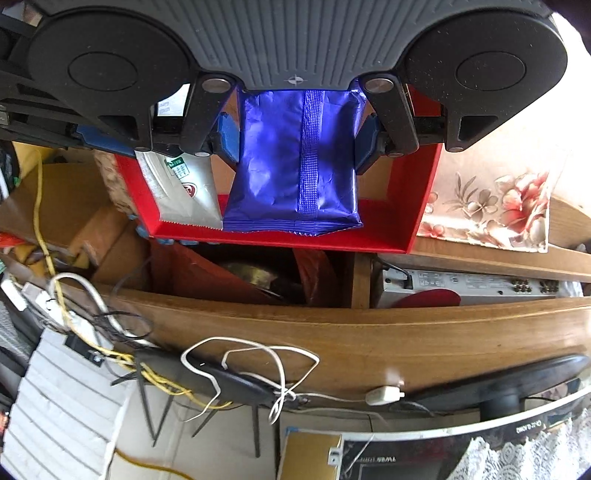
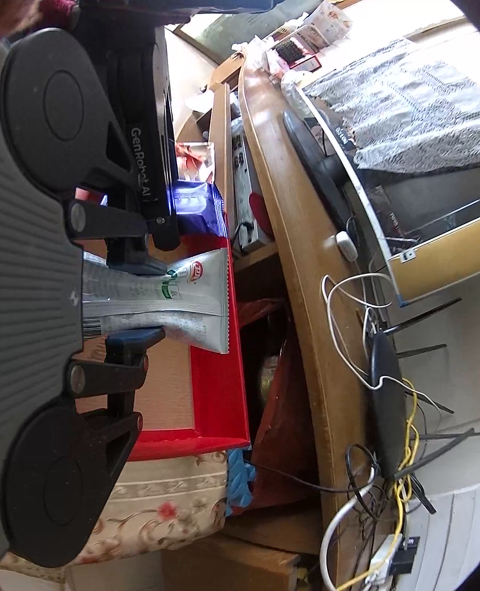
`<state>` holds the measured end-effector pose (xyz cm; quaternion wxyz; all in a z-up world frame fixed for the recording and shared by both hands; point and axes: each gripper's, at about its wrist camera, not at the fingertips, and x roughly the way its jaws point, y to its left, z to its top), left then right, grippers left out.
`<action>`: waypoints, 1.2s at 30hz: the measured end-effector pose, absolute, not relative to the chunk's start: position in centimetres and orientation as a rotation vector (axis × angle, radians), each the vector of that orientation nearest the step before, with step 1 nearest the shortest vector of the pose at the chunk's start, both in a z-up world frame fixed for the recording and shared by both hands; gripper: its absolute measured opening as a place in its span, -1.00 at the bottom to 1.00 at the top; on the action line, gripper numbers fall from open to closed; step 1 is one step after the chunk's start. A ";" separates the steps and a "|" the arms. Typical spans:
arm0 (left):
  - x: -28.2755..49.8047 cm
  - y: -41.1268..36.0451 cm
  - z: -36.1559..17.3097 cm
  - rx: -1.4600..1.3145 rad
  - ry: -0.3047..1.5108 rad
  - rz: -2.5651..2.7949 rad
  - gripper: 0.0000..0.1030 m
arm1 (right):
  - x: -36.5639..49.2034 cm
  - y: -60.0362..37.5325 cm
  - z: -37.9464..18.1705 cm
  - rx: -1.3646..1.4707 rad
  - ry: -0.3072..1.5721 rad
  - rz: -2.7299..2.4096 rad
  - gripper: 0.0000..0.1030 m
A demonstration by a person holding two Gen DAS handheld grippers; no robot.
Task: Organize snacks
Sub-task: 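Lift both packets and carry them over the red box, then lower both packets into the red box and open both tools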
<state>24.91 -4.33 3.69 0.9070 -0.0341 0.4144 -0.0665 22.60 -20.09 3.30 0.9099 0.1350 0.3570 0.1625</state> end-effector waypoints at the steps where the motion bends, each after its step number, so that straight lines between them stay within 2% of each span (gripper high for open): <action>1: 25.4 -4.3 3.3 -0.068 0.861 -0.131 0.30 | 23.0 -20.0 2.9 0.272 0.740 0.336 -0.44; 24: 28.5 -4.2 -3.2 -0.036 1.004 -0.075 0.33 | 27.1 -18.6 -2.5 0.182 0.799 0.299 -0.44; 36: 27.4 -3.9 -1.8 -0.041 0.992 -0.068 0.52 | 25.6 -18.3 -0.2 0.140 0.764 0.278 -0.44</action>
